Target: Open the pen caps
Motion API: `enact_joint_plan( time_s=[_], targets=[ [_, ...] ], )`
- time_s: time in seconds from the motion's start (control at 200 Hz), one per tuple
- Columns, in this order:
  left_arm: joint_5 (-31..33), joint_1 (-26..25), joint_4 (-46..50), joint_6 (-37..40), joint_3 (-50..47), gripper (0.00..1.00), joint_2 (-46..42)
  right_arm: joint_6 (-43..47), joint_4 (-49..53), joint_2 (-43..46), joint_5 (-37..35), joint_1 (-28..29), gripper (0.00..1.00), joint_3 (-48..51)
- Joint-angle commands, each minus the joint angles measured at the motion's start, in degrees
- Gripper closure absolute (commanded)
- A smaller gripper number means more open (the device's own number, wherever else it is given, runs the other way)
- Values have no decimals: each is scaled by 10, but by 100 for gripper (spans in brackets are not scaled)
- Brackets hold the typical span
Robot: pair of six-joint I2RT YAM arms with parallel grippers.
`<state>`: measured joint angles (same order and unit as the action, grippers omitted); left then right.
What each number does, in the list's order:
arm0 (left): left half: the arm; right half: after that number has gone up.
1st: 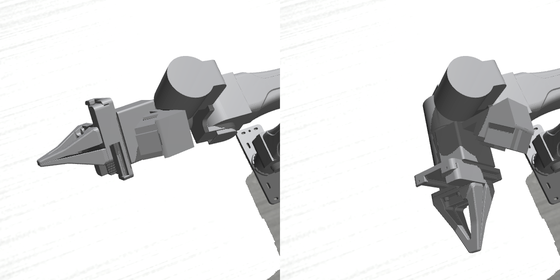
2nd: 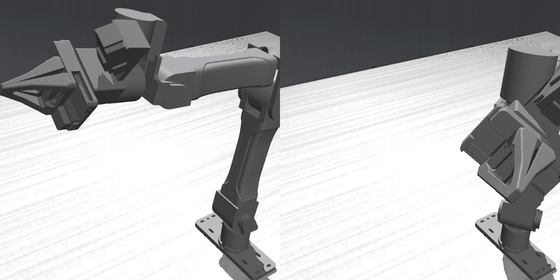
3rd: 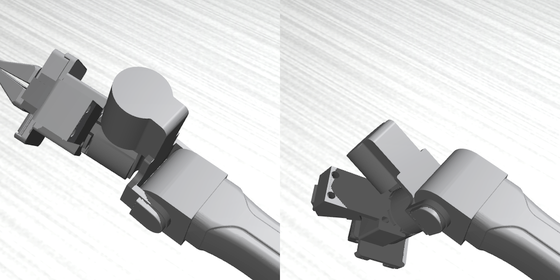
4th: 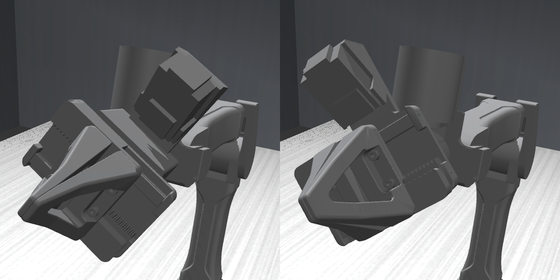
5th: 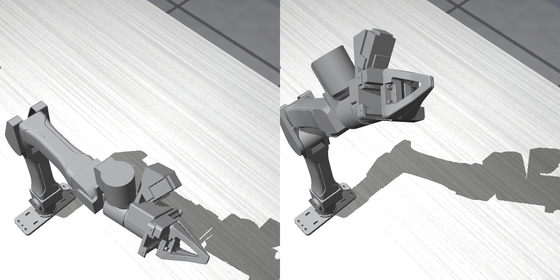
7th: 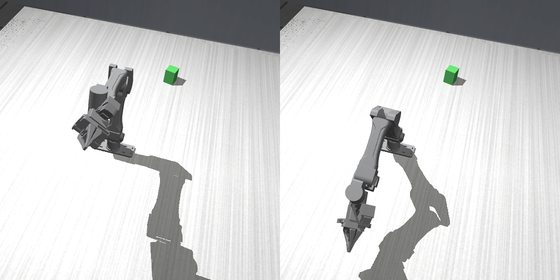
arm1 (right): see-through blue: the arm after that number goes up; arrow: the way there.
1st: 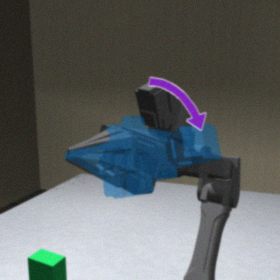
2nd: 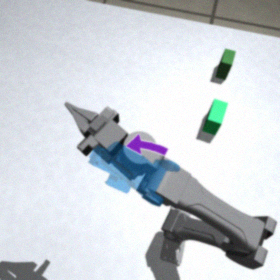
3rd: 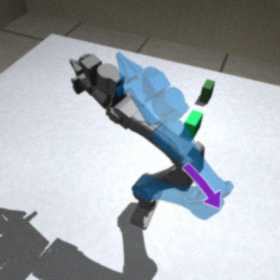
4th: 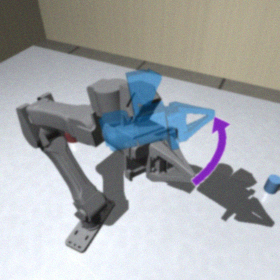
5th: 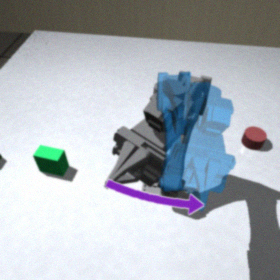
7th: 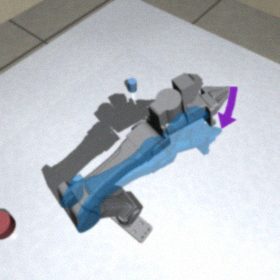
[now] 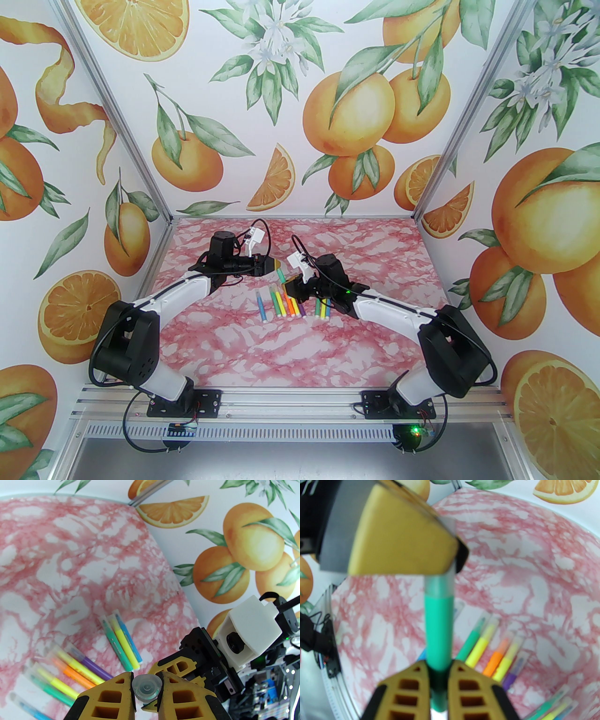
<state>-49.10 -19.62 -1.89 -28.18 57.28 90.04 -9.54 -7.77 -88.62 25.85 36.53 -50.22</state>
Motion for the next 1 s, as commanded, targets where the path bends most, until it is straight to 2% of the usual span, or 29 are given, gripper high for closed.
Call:
enact_joint_plan(
  time_s=[0.0, 0.09, 0.265, 0.625, 0.871, 0.996],
  targets=[
    [-12, -6, -5, -1, 21, 91, 2, -2, -27, 17, -14, 5, 69, 12],
    [-12, -5, -6, -4, 22, 94, 3, -1, -34, 17, -15, 5, 58, 17],
    [-15, -5, -13, -9, 23, 98, 2, -7, -46, 6, -5, 5, 56, 19],
    [-14, -4, -11, -14, 23, 100, -1, -15, -56, -11, 10, 5, 66, 15],
    [-15, -5, -14, -15, 23, 100, -4, -20, -59, -23, 19, 5, 70, 11],
    [-12, -5, -14, -15, 21, 100, -3, -21, -59, -22, 18, 5, 77, 11]
  ],
)
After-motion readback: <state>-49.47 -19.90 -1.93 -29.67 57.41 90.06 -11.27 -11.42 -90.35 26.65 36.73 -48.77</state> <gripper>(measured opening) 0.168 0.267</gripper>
